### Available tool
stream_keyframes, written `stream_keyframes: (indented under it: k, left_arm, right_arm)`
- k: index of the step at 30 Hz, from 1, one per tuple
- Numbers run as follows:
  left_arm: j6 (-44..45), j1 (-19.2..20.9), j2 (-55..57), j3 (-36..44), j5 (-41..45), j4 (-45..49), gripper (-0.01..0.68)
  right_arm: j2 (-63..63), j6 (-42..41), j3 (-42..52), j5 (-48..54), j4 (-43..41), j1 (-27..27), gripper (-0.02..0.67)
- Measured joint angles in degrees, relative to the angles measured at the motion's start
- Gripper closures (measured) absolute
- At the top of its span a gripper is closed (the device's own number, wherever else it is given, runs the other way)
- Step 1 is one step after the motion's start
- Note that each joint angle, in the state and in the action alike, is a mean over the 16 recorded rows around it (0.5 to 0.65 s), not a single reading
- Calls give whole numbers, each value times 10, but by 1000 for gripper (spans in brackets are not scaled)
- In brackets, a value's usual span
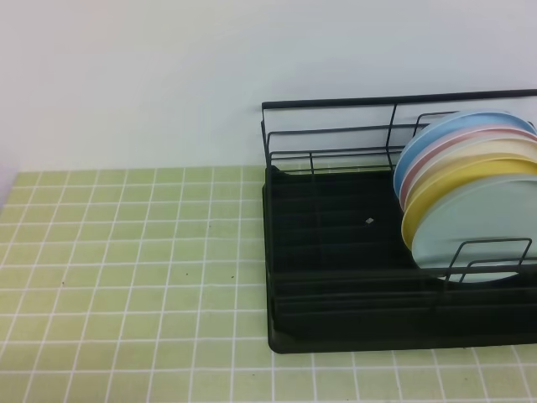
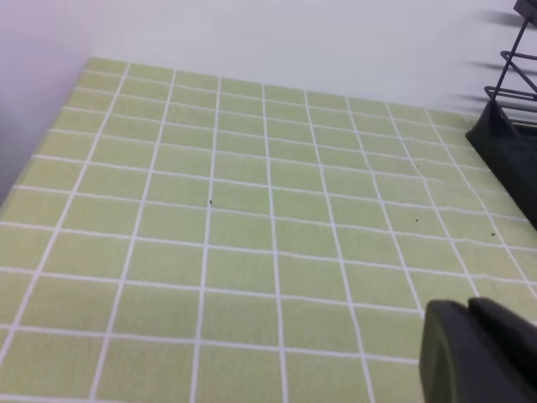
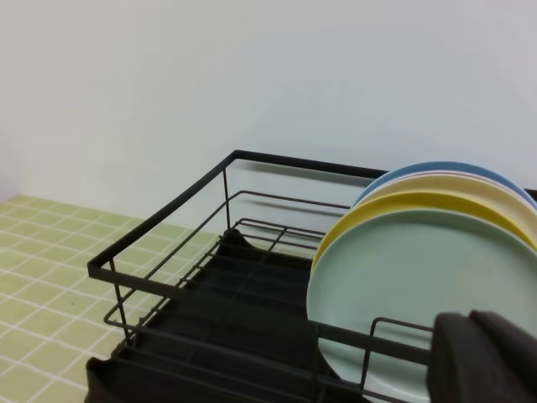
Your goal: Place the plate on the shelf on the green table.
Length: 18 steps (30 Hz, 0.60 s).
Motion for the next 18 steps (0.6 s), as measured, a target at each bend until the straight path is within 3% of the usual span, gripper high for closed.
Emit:
stream_keyframes:
  k: [10, 18]
  left_arm:
    - [0, 0, 0, 0, 0, 1, 675]
    - [0, 0, 0, 0, 0, 1, 675]
  right_arm:
    - [0, -5, 5, -7, -7, 0, 651]
    - [0, -19, 52, -67, -42, -8, 651]
